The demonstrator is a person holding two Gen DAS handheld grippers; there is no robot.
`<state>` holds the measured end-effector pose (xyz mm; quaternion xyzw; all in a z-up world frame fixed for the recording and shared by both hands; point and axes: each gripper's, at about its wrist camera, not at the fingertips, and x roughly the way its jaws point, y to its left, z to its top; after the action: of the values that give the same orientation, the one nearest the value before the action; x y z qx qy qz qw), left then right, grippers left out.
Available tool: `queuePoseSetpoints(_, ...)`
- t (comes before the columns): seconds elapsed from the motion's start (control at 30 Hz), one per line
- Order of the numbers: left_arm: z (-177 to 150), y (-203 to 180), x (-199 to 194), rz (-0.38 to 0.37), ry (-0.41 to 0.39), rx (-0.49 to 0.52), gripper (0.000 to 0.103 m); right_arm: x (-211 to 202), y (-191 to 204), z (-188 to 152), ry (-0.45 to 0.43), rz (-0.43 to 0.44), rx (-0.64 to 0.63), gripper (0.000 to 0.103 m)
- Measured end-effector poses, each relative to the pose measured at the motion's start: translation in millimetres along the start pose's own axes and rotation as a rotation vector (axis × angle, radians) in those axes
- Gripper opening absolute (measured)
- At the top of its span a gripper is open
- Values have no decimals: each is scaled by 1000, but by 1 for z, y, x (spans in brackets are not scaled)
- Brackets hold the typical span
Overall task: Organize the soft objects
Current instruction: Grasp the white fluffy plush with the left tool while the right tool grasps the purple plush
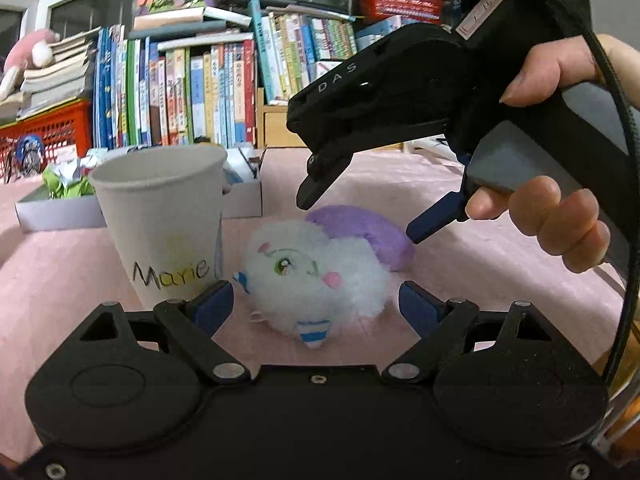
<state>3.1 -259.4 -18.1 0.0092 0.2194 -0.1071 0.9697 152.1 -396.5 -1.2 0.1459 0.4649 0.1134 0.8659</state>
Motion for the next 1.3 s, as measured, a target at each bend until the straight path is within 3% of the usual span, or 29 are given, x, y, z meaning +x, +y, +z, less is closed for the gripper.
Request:
queuePoseSetpoints(0.23,-1,-3,7,3,21,-4,87,12,-3,6,44,25,8,93)
queuePoseSetpoints(0.67,0,-2,13,21,47,7,68,9,-11,1,26,42,26,70)
queuePoseSetpoints(1.3,-3,1,1,-10,50,5,60,-8,-17,-3,-20,37,42,67)
